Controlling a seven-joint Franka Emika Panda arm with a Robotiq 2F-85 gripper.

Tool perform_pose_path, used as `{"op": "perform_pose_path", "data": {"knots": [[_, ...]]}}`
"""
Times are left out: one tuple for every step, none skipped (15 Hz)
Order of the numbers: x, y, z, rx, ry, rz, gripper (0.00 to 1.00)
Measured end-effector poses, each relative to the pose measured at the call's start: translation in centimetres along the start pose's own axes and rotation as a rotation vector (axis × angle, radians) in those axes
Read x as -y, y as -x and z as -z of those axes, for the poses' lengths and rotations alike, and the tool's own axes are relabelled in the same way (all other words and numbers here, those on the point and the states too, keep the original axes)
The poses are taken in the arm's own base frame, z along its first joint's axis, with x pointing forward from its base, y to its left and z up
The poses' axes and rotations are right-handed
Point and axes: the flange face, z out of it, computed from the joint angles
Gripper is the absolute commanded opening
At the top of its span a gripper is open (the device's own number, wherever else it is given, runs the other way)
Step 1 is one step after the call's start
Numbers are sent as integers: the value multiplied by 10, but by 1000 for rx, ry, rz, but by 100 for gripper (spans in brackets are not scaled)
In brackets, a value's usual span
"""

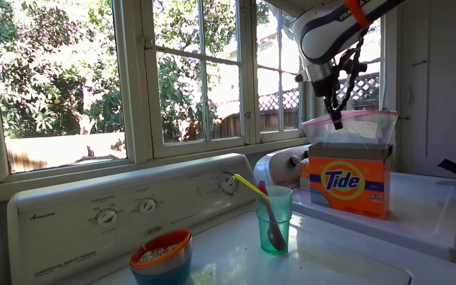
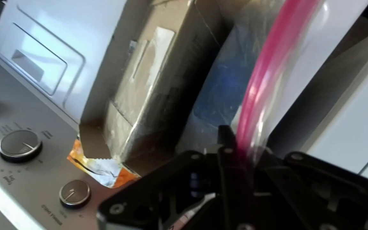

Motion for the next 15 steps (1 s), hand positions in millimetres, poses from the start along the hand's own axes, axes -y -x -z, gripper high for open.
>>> {"op": "perform_pose_path", "data": {"knots": [[2,-6,-7,-18,-31,-3,1],[4,-10,-14,-30,-58,-7,1],[5,-13,-20,-34,-81,-12,1],[5,-13,-26,-30,-102,-21,1],[6,-13,-31,-14,-119,-36,1],[6,-11,-35,5,-132,-59,1],[6,-10,-38,26,-145,-88,1],[5,-8,-40,45,-156,-116,1],[5,-7,-42,64,-166,-142,1],[6,-5,-44,83,-176,-168,1],[6,-4,-46,103,-188,-192,1],[8,-4,-48,126,-201,-215,1],[9,-4,-50,151,-213,-239,1],[11,-3,-53,178,-227,-267,1],[12,-3,-56,205,-239,-297,1]]}}
